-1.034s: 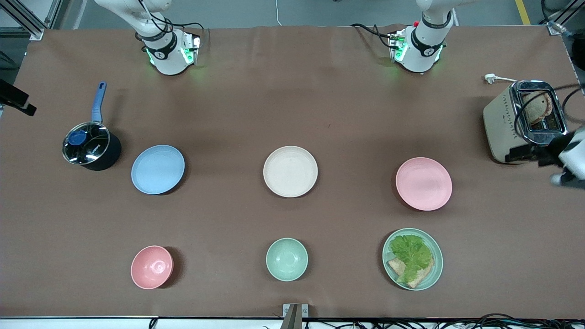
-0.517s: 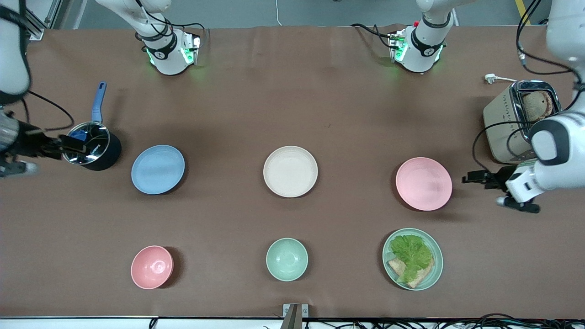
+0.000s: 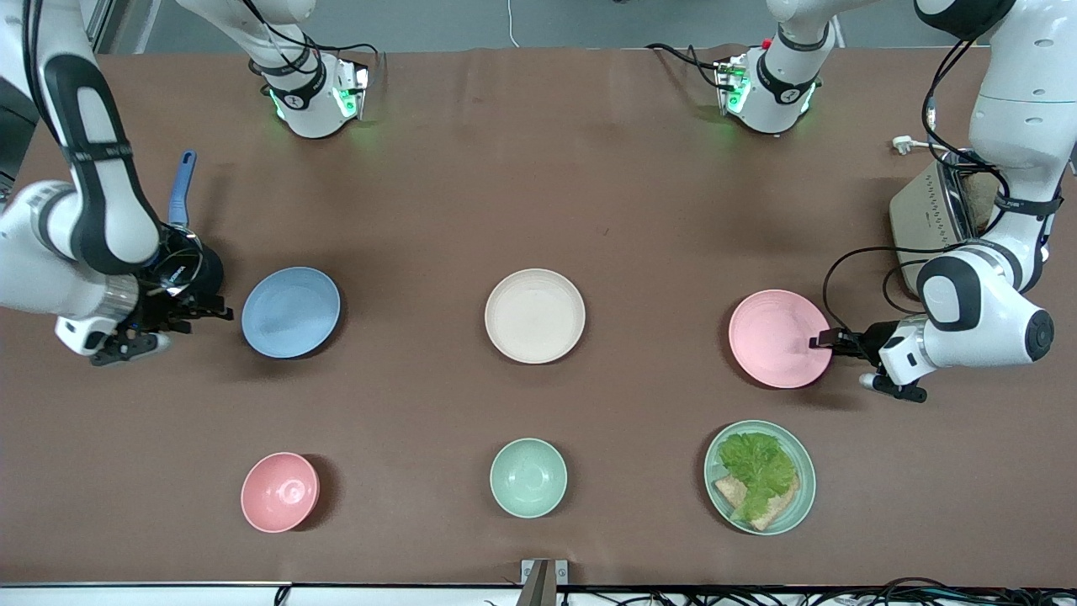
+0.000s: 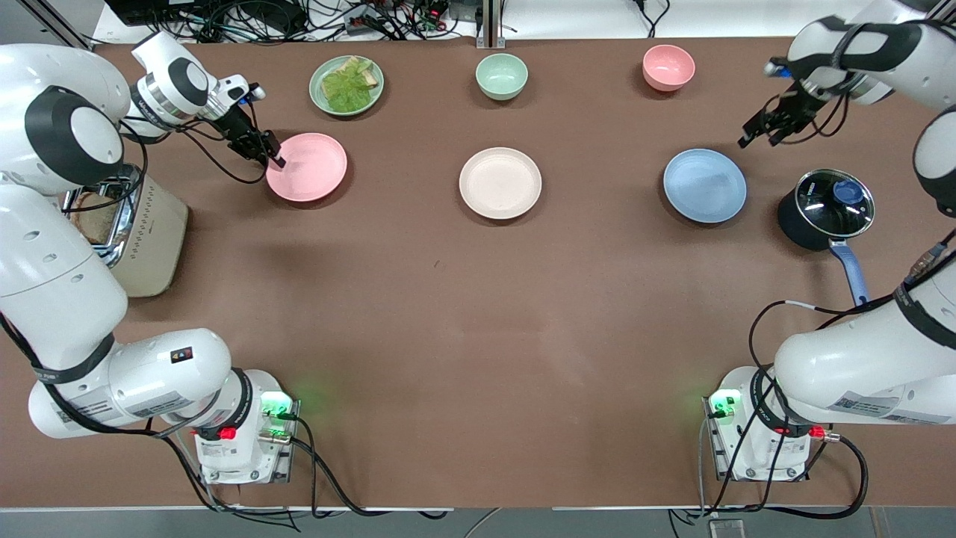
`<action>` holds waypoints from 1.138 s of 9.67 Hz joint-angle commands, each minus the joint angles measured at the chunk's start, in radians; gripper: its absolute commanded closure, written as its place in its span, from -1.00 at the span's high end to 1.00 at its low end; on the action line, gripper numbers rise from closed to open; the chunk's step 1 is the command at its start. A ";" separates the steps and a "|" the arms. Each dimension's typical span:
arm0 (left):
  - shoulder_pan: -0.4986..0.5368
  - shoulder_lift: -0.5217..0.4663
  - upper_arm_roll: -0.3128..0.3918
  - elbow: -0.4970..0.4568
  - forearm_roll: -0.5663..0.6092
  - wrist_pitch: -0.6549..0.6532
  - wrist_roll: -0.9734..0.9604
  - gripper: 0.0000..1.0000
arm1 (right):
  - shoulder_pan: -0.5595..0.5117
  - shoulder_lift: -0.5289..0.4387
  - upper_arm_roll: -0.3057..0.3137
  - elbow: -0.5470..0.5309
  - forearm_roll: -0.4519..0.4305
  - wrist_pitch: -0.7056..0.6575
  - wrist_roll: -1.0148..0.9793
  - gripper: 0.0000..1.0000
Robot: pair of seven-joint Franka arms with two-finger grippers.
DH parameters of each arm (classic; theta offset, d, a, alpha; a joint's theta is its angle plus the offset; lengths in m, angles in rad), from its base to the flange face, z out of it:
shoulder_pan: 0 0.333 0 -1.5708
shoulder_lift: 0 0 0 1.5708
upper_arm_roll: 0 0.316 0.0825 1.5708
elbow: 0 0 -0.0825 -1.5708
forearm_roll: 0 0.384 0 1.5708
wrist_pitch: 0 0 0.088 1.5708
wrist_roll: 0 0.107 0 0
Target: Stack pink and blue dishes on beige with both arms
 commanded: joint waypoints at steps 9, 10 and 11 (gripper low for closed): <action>-0.271 -0.192 -0.245 0.002 0.000 -0.077 -0.752 -0.99 | -0.014 0.080 0.002 -0.101 0.199 0.079 -0.253 -0.40; -0.332 -0.179 -0.245 -0.002 0.000 -0.027 -0.833 -0.99 | -0.017 0.079 0.002 -0.098 0.218 0.067 -0.249 -0.72; -0.392 -0.153 -0.245 -0.006 0.000 0.033 -0.913 -0.99 | -0.016 0.079 -0.001 -0.092 0.247 0.056 -0.243 -0.84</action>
